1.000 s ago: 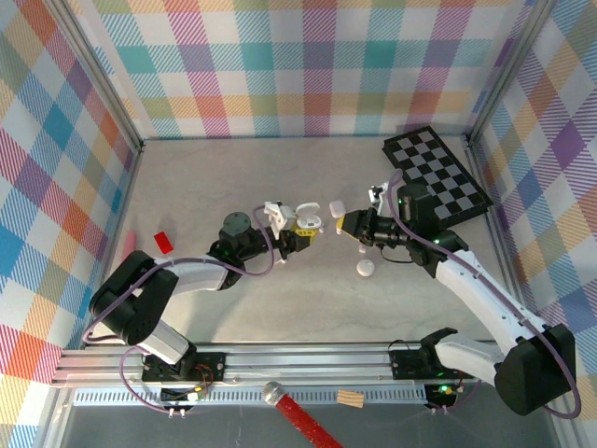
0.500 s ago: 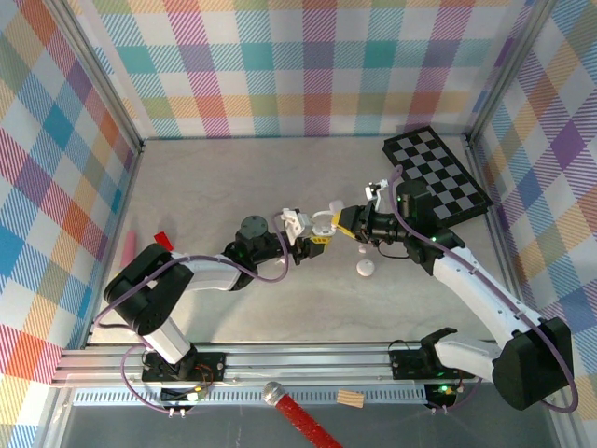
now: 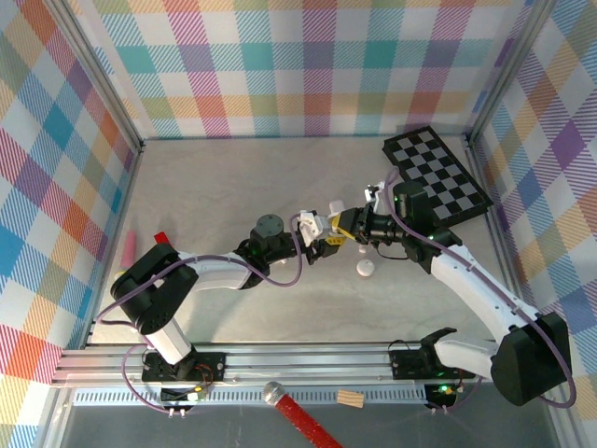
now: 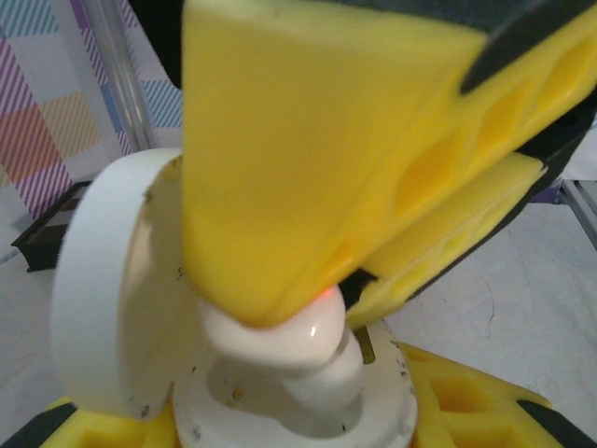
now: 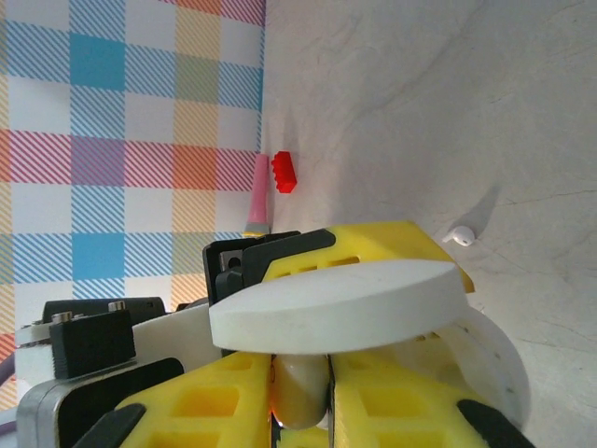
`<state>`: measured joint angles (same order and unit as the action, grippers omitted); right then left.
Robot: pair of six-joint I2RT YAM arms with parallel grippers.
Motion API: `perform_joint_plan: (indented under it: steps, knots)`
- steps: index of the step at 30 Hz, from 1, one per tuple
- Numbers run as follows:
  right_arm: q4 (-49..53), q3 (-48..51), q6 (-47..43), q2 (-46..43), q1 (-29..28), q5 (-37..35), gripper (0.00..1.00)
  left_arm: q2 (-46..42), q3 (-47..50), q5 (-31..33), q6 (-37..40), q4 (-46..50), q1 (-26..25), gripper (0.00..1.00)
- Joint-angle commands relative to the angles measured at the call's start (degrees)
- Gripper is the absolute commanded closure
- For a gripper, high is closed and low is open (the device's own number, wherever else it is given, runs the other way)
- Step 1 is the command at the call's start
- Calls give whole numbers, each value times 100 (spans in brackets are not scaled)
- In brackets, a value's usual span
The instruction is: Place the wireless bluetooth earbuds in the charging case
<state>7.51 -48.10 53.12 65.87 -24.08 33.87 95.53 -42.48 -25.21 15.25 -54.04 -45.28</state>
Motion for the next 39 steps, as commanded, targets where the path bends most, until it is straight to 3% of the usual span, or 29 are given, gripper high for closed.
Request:
perform_joint_plan:
  steps: [1,10,21,30,39]
  knots:
    - [121,-151,-202,57,-51,-81,80,36,-210,179,193,81,-107,66]
    - [531,-178,-421,146,-126,-379,78,-25,-275,531,-22,50,-116,67]
    - [1106,-399,-763,96,-150,-840,73,-135,-263,465,-104,-14,-118,67]
    - [1148,-387,-1252,-509,-141,-1070,62,-144,-130,545,-92,-104,-74,67]
    - [1990,-68,-1791,-797,137,-2559,53,-595,513,315,-408,-449,370,66]
